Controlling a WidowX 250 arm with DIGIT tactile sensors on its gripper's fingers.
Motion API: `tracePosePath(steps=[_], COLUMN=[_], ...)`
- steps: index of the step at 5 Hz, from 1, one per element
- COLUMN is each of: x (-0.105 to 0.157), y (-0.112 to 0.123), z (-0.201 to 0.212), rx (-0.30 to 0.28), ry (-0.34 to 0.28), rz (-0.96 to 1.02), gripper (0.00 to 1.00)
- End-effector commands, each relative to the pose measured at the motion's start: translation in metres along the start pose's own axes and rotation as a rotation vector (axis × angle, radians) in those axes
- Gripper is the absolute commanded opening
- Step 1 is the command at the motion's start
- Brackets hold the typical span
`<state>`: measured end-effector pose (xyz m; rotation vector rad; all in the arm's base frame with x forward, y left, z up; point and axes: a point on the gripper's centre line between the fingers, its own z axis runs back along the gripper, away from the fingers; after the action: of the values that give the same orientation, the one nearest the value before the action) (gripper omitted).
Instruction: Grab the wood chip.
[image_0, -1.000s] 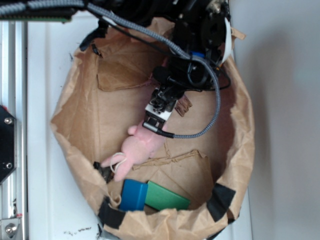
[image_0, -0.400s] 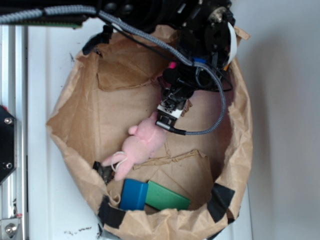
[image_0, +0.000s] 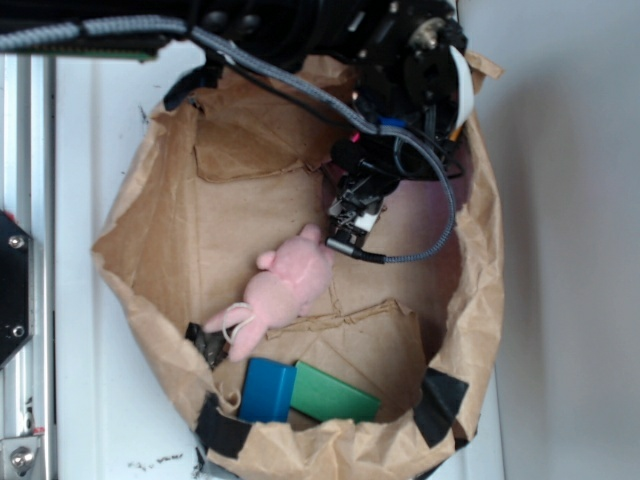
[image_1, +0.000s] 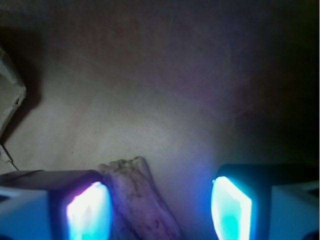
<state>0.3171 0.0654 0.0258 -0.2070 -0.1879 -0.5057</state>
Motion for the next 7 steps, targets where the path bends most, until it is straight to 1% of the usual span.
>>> tracePosePath(steps=[1,2,3,4,5,6,7], x=[-0.001,-0.005,-0.006,-0.006,-0.007,-0.011,-0.018], y=[-0.002,0.001,-0.002,0.001,0.001,0.001,-0.001], z=[0.014,0.005,0.01,0.01,0.008,0.008,-0.001], rx=[-0.019,0.013,-0.003,-0.003,-0.012,-0.01,0.018], ry=[-0.043,-0.04,-0.03,-0.003,0.008,0.018,0.034], rz=[-0.034,-0.048,-0.05,-0.054,-0.067,-0.07,-0.081], gripper=[0.0,0.0,0.0,0.0,1.0,1.0,1.0])
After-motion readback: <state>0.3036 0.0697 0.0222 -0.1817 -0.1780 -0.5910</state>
